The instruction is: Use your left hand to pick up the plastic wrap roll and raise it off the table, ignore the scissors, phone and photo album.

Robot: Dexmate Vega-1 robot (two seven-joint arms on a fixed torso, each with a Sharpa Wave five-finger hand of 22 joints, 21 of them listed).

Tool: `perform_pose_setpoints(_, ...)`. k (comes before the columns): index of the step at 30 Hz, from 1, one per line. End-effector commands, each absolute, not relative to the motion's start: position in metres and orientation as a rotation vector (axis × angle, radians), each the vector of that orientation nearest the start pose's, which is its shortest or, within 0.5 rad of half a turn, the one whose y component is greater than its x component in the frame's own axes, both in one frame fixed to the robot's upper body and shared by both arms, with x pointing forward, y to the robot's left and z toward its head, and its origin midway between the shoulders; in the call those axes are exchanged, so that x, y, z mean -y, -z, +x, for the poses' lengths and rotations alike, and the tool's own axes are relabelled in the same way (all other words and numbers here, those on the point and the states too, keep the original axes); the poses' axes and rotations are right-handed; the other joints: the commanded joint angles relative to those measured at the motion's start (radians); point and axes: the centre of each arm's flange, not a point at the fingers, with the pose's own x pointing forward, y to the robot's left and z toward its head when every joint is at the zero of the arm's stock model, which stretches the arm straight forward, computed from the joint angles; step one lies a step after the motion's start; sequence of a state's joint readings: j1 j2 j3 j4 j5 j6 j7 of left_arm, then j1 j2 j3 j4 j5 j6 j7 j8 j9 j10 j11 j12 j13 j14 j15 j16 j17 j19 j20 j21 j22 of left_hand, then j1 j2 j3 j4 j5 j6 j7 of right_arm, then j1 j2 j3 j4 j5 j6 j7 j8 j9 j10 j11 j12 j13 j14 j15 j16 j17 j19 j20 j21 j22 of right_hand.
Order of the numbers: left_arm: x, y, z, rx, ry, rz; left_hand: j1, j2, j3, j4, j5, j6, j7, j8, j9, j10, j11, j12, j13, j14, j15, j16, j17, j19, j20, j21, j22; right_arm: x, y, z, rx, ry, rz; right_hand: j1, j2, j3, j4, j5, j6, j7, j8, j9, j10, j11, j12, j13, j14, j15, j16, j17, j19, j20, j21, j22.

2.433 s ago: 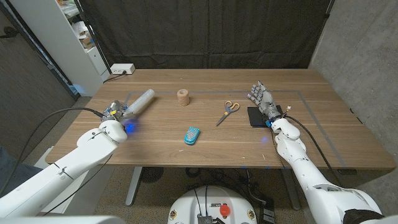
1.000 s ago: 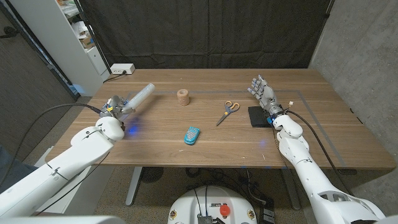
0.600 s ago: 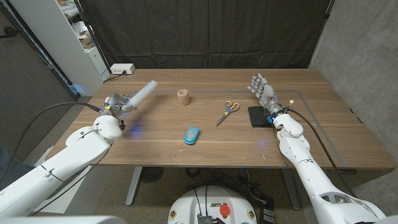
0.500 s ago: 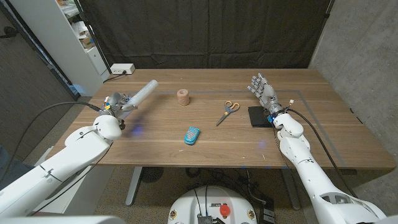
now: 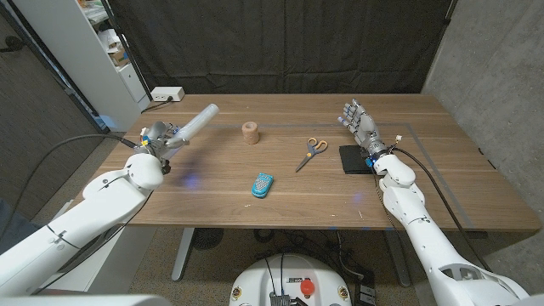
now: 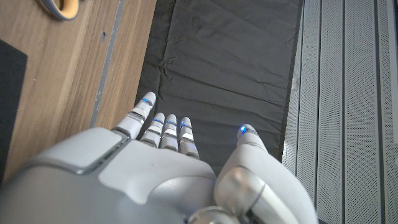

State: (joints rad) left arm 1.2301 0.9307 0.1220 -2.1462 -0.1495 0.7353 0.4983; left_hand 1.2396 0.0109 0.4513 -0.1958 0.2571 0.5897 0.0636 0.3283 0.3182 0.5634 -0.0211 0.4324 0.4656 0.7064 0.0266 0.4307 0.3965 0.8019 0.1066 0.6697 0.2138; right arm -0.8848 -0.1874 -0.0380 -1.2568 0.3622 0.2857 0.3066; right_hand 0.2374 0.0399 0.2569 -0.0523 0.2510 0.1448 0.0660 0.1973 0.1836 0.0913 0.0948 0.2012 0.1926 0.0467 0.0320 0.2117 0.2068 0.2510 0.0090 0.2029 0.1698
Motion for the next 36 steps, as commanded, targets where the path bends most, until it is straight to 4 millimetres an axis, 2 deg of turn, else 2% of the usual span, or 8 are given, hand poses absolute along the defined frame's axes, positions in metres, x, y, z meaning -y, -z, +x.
perform_pose_setpoints(1,-0.374,-0.009,0.503,0.289,-0.499,0.805,0.103,0.123,0.044,0.034,0.016,0.006,-0.006,0.007,0.005,0.001,-0.002,0.003,0.004,0.069,-0.058,0.003,0.004,0.029,-0.033,0.007,0.001,0.266,0.028,0.653,0.674,-0.283,0.073,0.001,0.01,0.001,-0.008,-0.002,0.009,0.004,0.002,0.005,0.008,-0.003,0.005,0.004,0.01,0.003,0.005,0.006,0.013,-0.001,-0.001,0.002)
perform_pose_setpoints(22,-0.365,-0.043,0.487,0.352,-0.511,0.83,0.102,0.124,0.047,0.031,0.017,0.006,-0.005,0.007,0.011,0.003,-0.004,0.002,0.012,0.072,-0.058,-0.002,0.012,0.021,-0.031,0.023,0.0,0.267,0.03,0.656,0.681,-0.274,0.086,0.002,0.01,0.0,-0.01,-0.002,0.02,0.003,0.005,0.005,0.014,-0.004,0.006,0.004,0.016,-0.003,0.006,0.005,0.016,-0.006,-0.002,0.002)
perform_pose_setpoints(36,-0.362,-0.053,0.482,0.362,-0.514,0.836,0.098,0.125,0.049,0.032,0.017,0.007,-0.004,0.008,0.014,0.004,0.0,0.002,0.017,0.074,-0.057,-0.005,0.018,0.018,-0.032,0.034,-0.001,0.269,0.029,0.655,0.682,-0.271,0.082,0.002,0.01,0.0,-0.011,-0.002,0.021,0.003,0.004,0.005,0.014,-0.004,0.005,0.004,0.015,-0.002,0.004,0.005,0.015,-0.005,-0.004,0.002)
